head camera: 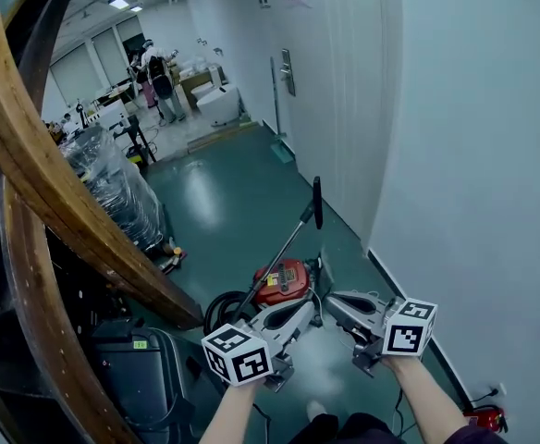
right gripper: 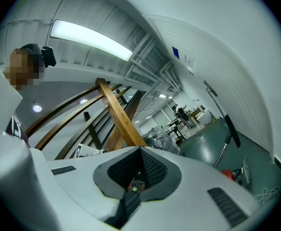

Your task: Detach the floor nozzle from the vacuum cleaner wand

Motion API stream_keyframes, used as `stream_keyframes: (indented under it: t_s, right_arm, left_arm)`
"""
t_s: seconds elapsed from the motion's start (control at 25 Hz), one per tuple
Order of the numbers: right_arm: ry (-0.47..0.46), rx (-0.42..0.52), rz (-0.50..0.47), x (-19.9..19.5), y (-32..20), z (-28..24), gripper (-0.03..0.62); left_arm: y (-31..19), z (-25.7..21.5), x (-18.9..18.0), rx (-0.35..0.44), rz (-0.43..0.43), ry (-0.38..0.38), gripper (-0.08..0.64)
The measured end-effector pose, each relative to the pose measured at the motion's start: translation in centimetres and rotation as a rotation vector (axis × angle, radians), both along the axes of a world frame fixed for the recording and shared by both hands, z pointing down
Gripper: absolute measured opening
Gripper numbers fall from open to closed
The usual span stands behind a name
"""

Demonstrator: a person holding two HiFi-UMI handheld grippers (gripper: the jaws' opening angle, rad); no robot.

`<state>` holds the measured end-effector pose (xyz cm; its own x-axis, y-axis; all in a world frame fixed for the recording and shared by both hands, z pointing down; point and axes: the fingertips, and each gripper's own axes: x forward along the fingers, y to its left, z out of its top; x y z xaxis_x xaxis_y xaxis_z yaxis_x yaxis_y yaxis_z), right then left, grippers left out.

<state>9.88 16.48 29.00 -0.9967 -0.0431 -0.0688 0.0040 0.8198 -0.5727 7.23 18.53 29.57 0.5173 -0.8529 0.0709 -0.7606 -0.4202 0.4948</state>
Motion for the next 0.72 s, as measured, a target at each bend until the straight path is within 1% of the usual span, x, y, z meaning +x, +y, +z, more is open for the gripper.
stream_keyframes:
  t_s: [0.4, 0.56, 0.72]
  right_arm:
    - [0.027, -0.012, 0.036, -2.7, -3.3, 1.8, 0.017]
    - [0.033, -0.027, 0.053, -3.8, -6.2, 2.7, 0.017]
    - [0.034, -0.041, 0.062, -5.3, -10.2, 3.5, 0.017]
  left_arm:
    - [-3.2, 1.8, -3.9, -0.025, -0.005, 0.019, 0.003]
    - [-5.9, 2.7, -5.3, -0.033, -0.008, 0.02, 0.003]
    - [-9.7, 3.7, -7.0, -0.049, -0.01, 0.025, 0.003]
